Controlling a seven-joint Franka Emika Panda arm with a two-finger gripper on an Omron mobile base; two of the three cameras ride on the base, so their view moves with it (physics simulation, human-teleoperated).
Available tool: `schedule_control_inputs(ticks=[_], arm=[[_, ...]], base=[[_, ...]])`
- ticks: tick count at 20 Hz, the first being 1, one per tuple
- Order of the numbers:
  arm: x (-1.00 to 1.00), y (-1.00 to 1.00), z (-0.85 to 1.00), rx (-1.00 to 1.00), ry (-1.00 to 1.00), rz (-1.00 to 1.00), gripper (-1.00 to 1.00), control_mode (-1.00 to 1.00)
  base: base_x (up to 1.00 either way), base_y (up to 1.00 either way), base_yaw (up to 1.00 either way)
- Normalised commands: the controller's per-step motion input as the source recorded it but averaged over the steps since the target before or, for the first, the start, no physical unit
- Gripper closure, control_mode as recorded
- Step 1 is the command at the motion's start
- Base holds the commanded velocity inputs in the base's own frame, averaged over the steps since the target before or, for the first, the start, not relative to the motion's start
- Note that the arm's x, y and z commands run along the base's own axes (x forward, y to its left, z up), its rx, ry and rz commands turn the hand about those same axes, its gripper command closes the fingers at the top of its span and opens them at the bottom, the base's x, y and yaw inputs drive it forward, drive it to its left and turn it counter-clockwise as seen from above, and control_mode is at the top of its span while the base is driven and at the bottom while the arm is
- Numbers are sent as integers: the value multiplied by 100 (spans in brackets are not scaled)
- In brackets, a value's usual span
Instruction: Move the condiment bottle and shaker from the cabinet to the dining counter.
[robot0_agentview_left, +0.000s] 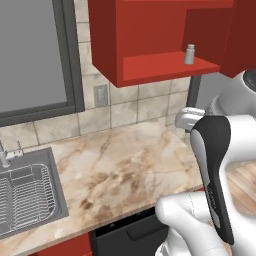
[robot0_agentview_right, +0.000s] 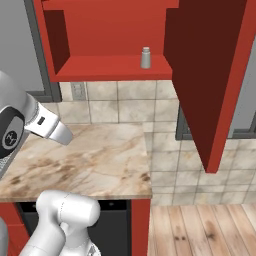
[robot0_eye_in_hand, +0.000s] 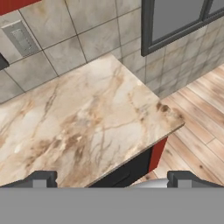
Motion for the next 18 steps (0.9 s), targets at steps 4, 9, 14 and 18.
schedule_control_inputs(ticks=[4, 9, 14, 18], arm=[[0, 0, 0, 0, 0, 0, -100, 100], [0, 0, 0, 0, 0, 0, -100, 100], [0, 0, 0, 0, 0, 0, -100, 100], [2, -7, 0, 0, 0, 1, -100, -100]], base=[[59, 0, -4], [15, -1, 0], [0, 0, 0], [1, 0, 0]])
